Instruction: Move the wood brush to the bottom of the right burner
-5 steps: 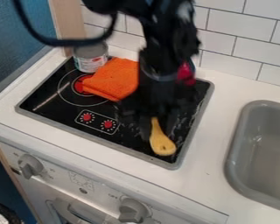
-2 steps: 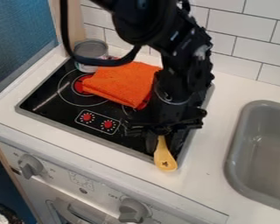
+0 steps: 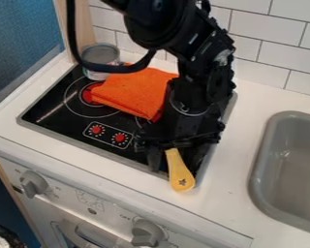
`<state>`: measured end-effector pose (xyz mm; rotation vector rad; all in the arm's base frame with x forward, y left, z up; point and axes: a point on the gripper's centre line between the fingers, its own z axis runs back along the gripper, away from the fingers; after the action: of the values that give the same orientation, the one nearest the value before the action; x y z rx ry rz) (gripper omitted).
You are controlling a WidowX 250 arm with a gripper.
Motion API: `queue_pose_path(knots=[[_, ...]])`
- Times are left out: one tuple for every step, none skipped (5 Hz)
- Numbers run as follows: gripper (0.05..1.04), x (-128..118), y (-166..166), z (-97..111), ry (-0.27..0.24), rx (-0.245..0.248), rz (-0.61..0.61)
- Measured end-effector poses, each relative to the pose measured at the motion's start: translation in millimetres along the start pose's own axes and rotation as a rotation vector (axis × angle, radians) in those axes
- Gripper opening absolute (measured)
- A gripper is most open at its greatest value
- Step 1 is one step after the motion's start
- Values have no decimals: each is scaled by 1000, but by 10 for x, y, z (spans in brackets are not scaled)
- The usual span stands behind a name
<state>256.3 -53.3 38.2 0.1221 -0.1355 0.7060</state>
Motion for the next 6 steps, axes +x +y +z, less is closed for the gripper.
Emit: queue_pose_path(knots=[[1003, 146, 27, 113, -4, -19, 75], [1001, 230, 53, 402, -51, -76, 113], [1001, 279, 63, 707, -76, -170, 119], [1001, 319, 99, 763, -53, -217, 67], [1001, 314, 102, 762, -51, -215, 60], [1001, 317, 104, 761, -51, -215, 62]])
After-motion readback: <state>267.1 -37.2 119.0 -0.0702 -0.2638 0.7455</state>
